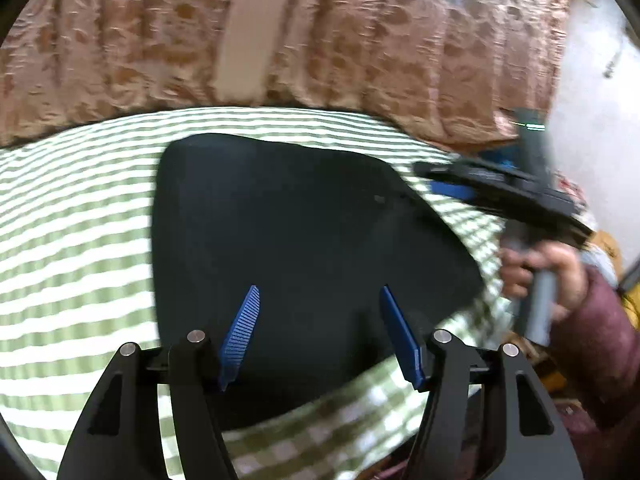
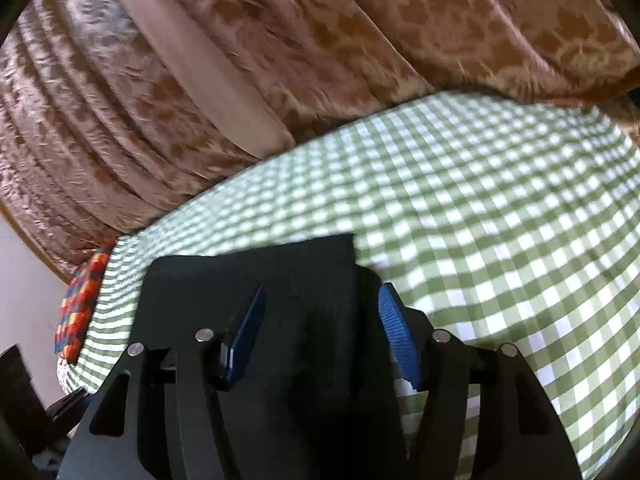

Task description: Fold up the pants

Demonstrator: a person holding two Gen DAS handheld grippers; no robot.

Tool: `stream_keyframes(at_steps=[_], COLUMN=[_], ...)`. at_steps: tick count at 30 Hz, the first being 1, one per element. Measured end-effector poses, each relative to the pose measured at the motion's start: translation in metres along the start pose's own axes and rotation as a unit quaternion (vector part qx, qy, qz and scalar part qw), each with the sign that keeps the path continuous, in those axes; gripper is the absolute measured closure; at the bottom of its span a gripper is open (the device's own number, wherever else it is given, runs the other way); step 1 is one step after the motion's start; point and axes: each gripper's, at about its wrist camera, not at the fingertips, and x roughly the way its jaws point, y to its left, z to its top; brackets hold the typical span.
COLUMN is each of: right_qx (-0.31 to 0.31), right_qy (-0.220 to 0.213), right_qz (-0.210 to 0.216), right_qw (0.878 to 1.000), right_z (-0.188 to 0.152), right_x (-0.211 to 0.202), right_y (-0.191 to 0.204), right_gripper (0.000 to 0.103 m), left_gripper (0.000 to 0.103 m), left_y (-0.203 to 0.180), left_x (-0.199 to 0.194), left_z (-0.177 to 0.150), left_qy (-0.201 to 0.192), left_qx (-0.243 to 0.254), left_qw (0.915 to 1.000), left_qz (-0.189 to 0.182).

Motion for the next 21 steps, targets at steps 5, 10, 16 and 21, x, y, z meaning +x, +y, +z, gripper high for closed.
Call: stream_keyframes(at_steps=[5,10,16,21], right_qx=[-0.034,-0.046,-0.053,-0.07], right_qy=[0.03,0.054,0.053,0.036], right_qz=[0.027,0.017,0.023,0.024], right_qw=[0.999,0.997,0.997,0.997], right_z=[-0.026,-0.044,-0.051,-0.061], right_x=[0.006,0.022,0.032,0.037], right_y=[0.028,0.024,0.013,0.004], right_gripper=[0.044,0.043,0.043,0.05], left_gripper=[0.042,0.035,0.033,0.033], left_y=[0.009,0.016,0.015,0.011], left_x=[0.005,0.01,0.013,0.014], left_z=[0.0,-0.006,-0.008,-0.011], left_qy=[0.004,0.016,0.015,0.014], left_qx=[-0.011,-0.017,-0.019,-0.016], left_qw=[0.9979,0.9954,0.9952,0.9952], left_qz=[0.064,0.093,0.095,0.095])
